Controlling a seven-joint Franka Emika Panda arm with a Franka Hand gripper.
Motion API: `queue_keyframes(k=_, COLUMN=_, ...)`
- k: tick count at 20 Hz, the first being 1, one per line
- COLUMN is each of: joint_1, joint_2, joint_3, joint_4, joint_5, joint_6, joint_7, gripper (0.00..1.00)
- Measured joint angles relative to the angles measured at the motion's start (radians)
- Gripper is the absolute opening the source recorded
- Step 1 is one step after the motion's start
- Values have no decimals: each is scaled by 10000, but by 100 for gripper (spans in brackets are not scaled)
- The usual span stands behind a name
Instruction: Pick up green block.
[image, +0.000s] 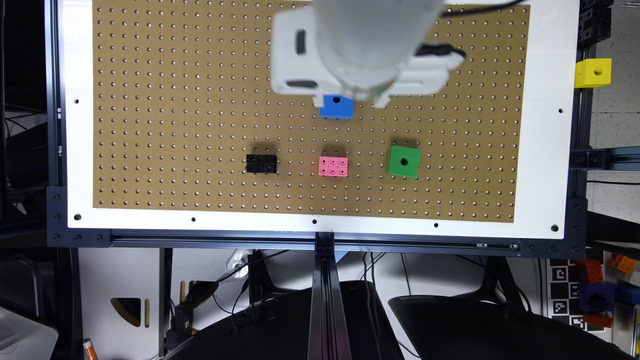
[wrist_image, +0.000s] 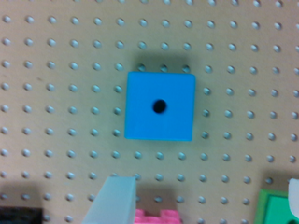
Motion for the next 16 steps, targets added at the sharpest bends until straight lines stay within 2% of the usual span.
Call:
queue_keyframes(k=1, joint_1=16, joint_2=177, joint_3=90, joint_4=174, joint_5=-1, joint_6=0, joint_7=99, gripper=100)
queue_keyframes(k=2, joint_1=28, joint_2=312, joint_3=131, joint_4=303, joint_5=-2, joint_6=0, joint_7=155, gripper=100)
queue_keyframes(k=6, joint_1=25, joint_2=450, joint_3=148, joint_4=471, joint_5=-2, joint_6=-1, joint_7=170, gripper=100)
queue_keyframes(k=8, joint_1=29, joint_2=451, joint_3=202, joint_4=511, joint_5=-1, joint_6=-1, joint_7=207, gripper=100)
queue_keyframes(k=13, joint_1=42, joint_2=613, joint_3=511, joint_4=774, joint_5=-1, joint_6=-1, joint_7=495, gripper=100)
queue_keyframes(k=16, joint_1=62, joint_2=856, joint_3=677, joint_4=1070, joint_5=-1, joint_6=-1, joint_7=668, gripper=100)
